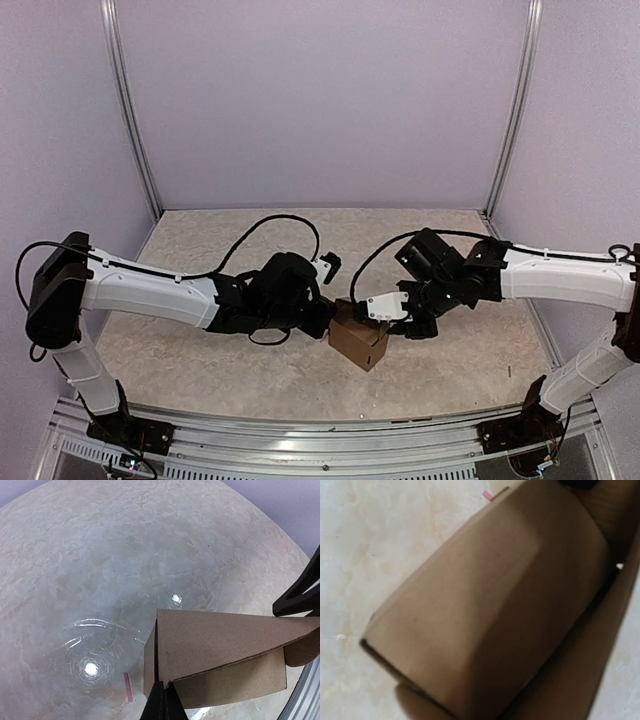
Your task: Fold the paper box
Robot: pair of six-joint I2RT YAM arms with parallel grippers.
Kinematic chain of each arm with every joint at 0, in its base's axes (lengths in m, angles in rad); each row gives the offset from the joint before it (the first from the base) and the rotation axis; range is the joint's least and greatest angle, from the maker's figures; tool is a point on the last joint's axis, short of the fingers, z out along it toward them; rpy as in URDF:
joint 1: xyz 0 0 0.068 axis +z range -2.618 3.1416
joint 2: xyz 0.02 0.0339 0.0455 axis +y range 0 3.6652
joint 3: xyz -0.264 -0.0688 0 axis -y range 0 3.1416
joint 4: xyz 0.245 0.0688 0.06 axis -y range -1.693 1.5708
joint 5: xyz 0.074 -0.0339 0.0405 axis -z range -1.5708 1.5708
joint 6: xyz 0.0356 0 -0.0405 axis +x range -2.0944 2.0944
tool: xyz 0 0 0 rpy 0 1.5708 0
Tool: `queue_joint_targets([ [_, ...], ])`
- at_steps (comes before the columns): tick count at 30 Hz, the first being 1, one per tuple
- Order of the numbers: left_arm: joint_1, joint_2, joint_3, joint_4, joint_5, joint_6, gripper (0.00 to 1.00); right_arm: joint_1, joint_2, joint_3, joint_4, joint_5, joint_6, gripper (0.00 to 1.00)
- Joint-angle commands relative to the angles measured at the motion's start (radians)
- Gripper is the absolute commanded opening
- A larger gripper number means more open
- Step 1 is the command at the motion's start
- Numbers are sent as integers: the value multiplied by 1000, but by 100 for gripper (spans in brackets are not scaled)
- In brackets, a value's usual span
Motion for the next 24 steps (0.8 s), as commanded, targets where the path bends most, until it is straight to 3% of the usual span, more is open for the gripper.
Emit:
queue_joint_targets([
  [1,-16,45,-49,-180,21,1,0,17,-49,-22,-43,-42,-20,34],
  [5,-16,23,-46,-178,9,12,0,18,-72,-29,-37,-63,-9,37],
  [17,-16,34,-14,-193,15,23,0,16,-42,30,-21,-102,32,31],
  [24,-17,41,-8,-194,17,23,0,17,-35,29,21,-15,60,25],
])
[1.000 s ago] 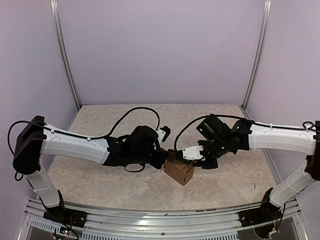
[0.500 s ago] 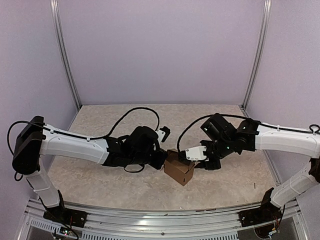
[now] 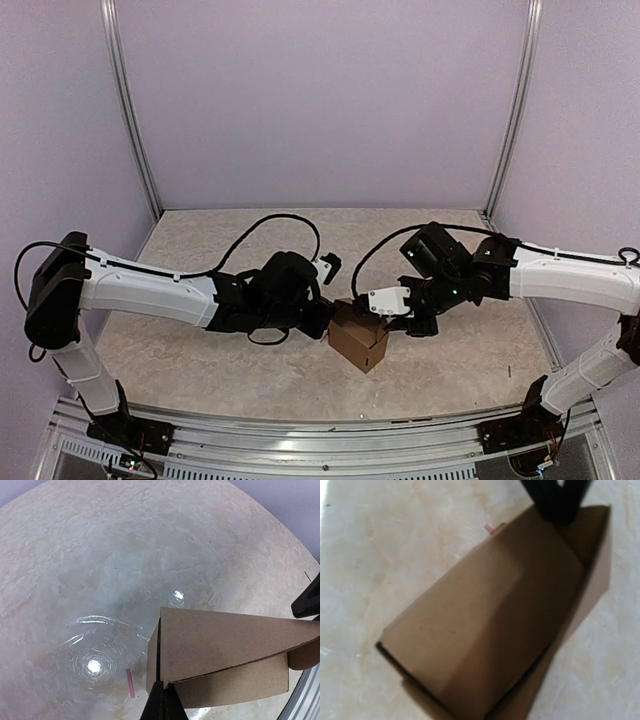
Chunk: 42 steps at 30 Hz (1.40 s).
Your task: Fold the paper box
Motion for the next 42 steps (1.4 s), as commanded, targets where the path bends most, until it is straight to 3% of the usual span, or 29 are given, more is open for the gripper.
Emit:
queue_joint_targets([
  [1,-14,49,-17,-161,23,9,0,11,12,17,28,56,35,25],
  [24,-18,60,3,-170,30,9,0,11,36,29,70,38,118,22],
  [31,-19,57,2,-172,30,10,0,12,37,10,29,-58,87,24],
  [42,-19,46,-30,-134,10,17,0,91,23,-22,59,141,11,22],
])
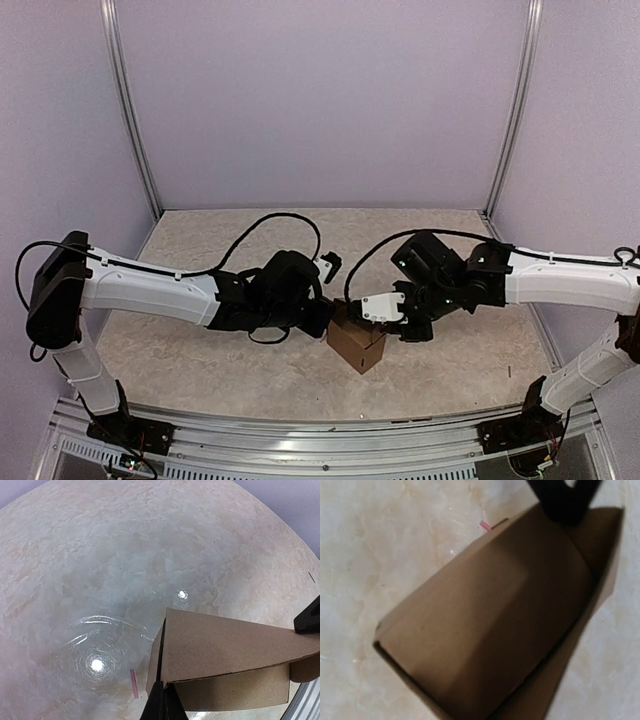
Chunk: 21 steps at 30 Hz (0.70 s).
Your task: Fold the paper box
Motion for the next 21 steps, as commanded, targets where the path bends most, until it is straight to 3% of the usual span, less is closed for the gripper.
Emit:
queue_joint_targets([
  [1,-21,32,-49,-108,10,19,0,47,7,-23,41,65,-39,22],
  [4,-30,-6,-54,-86,-25,48,1,47,0,-28,42,63,-32,22],
  [11,-36,-99,-84,-71,-51,58,31,46,-26,-34,44,82,-40,22],
  [21,-44,-184,-121,-64,-46,41,41,47,-51,-37,54,76,-43,23],
])
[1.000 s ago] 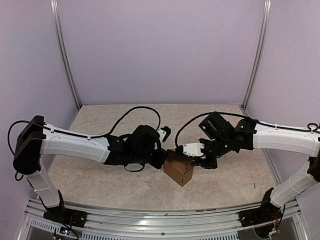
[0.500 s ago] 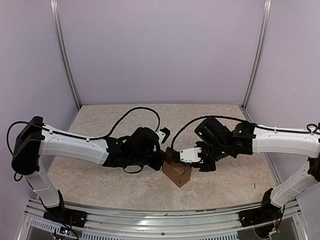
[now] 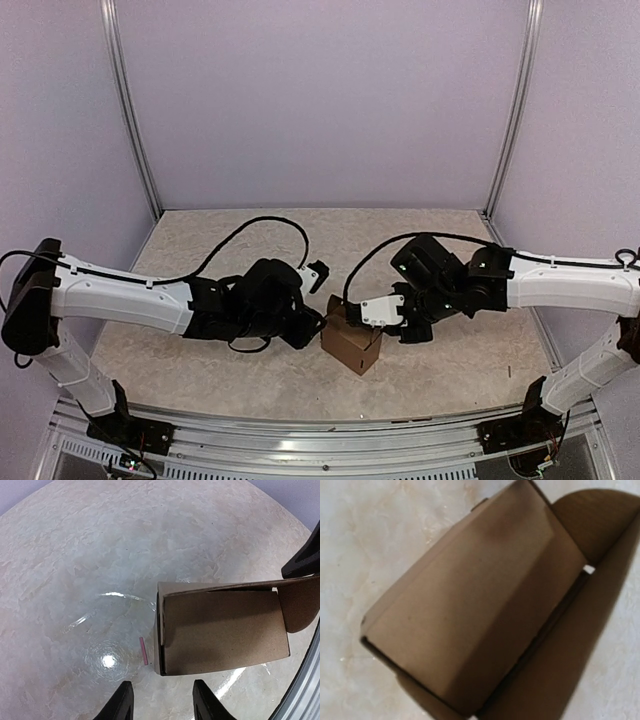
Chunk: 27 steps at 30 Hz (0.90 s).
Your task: Fold the paper box
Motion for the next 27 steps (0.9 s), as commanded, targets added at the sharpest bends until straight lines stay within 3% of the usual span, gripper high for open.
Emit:
queue_joint_targets([
  [1,-11,-55,-12,-4,6,7,42,9,-47,-14,18,5,-1,23],
  [6,-10,-59,34,18,10,71,46,9,-65,-27,30,3,0,24],
  [11,-5,-43,110,-29,-41,-48,49,7,-84,-43,37,6,3,24],
  [17,-14,-11,118,-34,-77,-33,52,4,-92,-41,51,-11,5,26],
  [27,-16,-72,-98,110,-3,-204,55,6,-74,-6,42,-56,22,26],
])
